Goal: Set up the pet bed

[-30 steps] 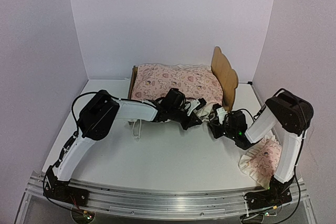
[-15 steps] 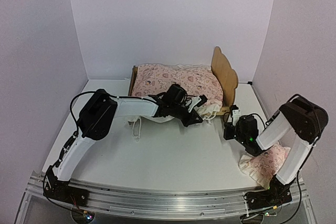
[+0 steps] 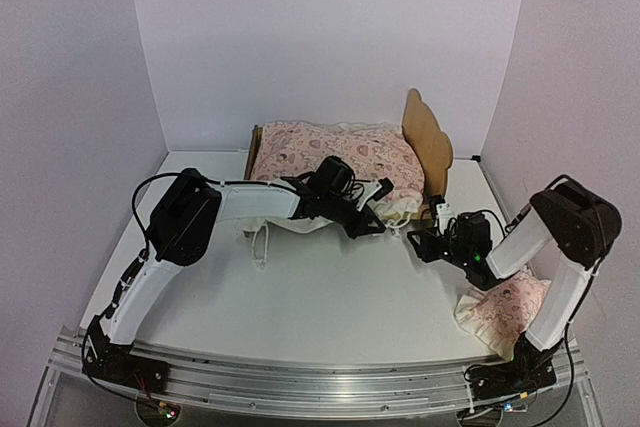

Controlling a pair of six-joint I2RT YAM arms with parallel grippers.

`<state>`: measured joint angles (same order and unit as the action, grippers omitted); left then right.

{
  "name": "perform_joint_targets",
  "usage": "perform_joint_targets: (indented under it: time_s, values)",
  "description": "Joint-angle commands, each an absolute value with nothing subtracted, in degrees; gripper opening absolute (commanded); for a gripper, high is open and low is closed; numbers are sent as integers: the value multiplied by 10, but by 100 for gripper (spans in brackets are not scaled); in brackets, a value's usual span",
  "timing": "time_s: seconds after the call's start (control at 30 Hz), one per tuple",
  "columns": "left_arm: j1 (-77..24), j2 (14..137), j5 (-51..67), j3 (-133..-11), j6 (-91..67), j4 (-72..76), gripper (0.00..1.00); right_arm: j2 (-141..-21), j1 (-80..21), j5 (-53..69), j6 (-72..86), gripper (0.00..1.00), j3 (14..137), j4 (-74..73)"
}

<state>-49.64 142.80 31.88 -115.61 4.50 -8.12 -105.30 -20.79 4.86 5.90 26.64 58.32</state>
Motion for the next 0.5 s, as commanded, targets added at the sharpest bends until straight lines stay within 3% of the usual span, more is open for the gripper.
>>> perform_joint_targets:
  time_s: [0.0,0.27,0.47]
  values:
    - [-478,1410,325,-1198,30,-71,0,-1122,-223,80,56,51,297,726]
    - [-479,1409,332,-1196,15,-61,0,-1193,-242,42,65,53,352,753]
    - [-479,1412,336,-1199,5,-43,0,-1222,-251,24,90,48,362,776]
